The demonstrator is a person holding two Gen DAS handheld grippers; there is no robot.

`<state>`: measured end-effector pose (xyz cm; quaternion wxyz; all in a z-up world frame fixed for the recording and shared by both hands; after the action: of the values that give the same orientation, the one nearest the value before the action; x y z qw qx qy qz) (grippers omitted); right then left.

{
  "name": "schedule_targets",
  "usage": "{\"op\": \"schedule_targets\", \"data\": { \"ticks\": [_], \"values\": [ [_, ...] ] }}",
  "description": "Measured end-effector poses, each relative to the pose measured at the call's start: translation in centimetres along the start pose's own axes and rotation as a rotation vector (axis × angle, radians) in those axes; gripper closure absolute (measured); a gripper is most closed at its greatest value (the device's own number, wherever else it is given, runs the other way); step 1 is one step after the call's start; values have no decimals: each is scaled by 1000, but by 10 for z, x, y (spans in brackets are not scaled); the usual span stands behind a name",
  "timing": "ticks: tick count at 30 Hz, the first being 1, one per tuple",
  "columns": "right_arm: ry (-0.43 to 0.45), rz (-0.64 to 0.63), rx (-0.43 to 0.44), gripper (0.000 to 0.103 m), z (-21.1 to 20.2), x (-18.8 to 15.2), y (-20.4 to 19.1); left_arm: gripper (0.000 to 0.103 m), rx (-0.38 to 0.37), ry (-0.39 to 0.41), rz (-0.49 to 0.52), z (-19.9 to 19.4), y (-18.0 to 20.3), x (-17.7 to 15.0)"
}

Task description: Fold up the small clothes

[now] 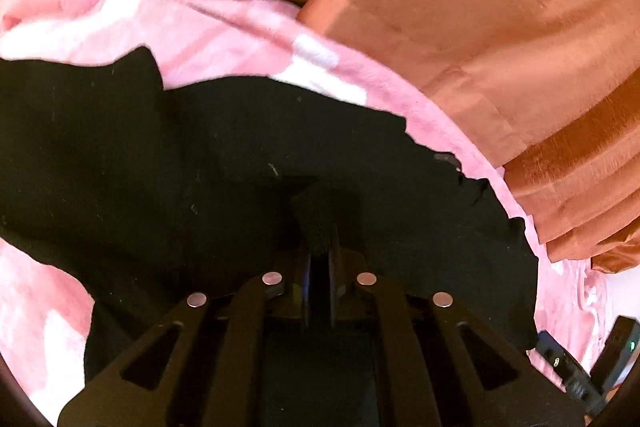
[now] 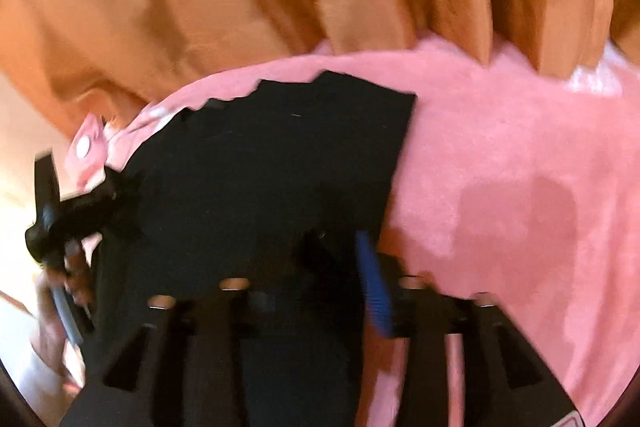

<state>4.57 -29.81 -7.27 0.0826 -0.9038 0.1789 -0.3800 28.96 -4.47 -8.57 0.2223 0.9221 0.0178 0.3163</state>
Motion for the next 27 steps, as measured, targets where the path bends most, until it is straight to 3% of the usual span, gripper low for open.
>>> {"op": "schedule_targets", "data": {
  "ticks": [3, 4, 6, 7, 9, 12, 14, 20, 22, 25, 27],
  "values": [
    [-27, -135, -95, 44, 15, -11, -12, 97, 10, -20, -14, 8, -1, -8],
    [-44, -164, -113, 50, 23, -15, -14, 97, 14, -17, -10, 6, -2, -10],
    [-41, -195, -135, 73, 30, -14, -13, 97, 13, -16, 1, 2, -2, -9],
    [-32, -190, -153, 96, 28, -7, -9, 97, 16, -15, 3, 2, -4, -9],
    [4, -96, -180, 97, 18, 7, 14, 97, 26, -28, 6, 3, -10, -10],
    [-43, -32, -137, 97, 23, 1, 36, 97, 7, -24, 4, 4, -12, -12],
    [-26, -112, -175, 96, 23, -2, 26, 97, 8, -31, -6, 2, -12, -11],
    [-61, 13, -154, 93, 3, 6, 28, 95, -7, -40, -40, 0, -15, -9],
    [-24, 43, -151, 92, -10, 12, 19, 95, -13, -14, -64, -7, -17, -1],
    [57, -21, -177, 87, -21, 24, 4, 92, 4, 58, -109, -22, -30, 18],
    [62, -2, -137, 87, -18, 24, 0, 87, -6, 74, -171, -30, -43, 25]
  ]
}}
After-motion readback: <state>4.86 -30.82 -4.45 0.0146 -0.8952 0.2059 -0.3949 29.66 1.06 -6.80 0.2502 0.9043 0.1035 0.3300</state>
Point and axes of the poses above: each gripper's, at about its wrist camera, not at the fingertips, and z roughly the way its jaws point, y to its right, x to its top, the point moved 6 cm from there along z, roughly the way its jaws point, and after that the axes turned 7 degrees about y, right-handed, at the moved point
